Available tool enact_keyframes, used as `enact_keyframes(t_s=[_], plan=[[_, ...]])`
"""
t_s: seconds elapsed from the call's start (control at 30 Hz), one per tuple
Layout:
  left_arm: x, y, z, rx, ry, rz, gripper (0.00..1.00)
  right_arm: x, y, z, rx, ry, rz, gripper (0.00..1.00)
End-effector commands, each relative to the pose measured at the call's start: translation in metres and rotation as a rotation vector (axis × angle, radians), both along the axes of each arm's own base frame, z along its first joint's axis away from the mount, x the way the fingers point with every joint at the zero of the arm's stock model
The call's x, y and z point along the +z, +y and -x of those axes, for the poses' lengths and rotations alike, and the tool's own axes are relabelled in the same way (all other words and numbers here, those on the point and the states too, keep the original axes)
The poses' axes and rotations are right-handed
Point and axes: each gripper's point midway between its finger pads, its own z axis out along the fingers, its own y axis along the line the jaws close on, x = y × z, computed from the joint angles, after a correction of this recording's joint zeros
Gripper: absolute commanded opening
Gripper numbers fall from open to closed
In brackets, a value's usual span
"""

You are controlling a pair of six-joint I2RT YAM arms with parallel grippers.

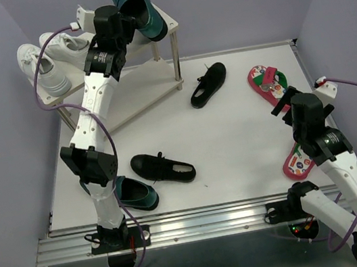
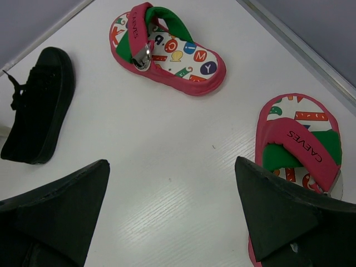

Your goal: Place and organize the shoes onto the shoe shelf

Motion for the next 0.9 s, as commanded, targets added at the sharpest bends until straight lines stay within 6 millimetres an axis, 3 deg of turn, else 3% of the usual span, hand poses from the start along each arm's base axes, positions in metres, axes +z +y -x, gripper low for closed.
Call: enact_keyframes(t_s=[0.0, 0.23, 0.77, 0.87], plan=[[0.125, 0.006, 0.053, -0.041, -0.296, 0.148, 0.0, 0.018, -0.002, -0.002, -0.023, -0.054, -0.018, 1.0], [0.123, 0.011, 0.058, -0.006, -0.285, 0.139, 0.0, 0.022, -0.001, -0.001, -0.014, -0.067, -0.026, 1.0], [0.077, 0.003, 0.027, 0.021, -0.189, 0.127, 0.0, 0.02, -0.005, 0.006, -0.03, -0.06, -0.02, 1.0], [0.075, 0.0, 0.024, 0.008, -0.191, 0.127, 0.08, 0.02, -0.005, 0.006, -0.03, -0.059, -0.021, 1.0]])
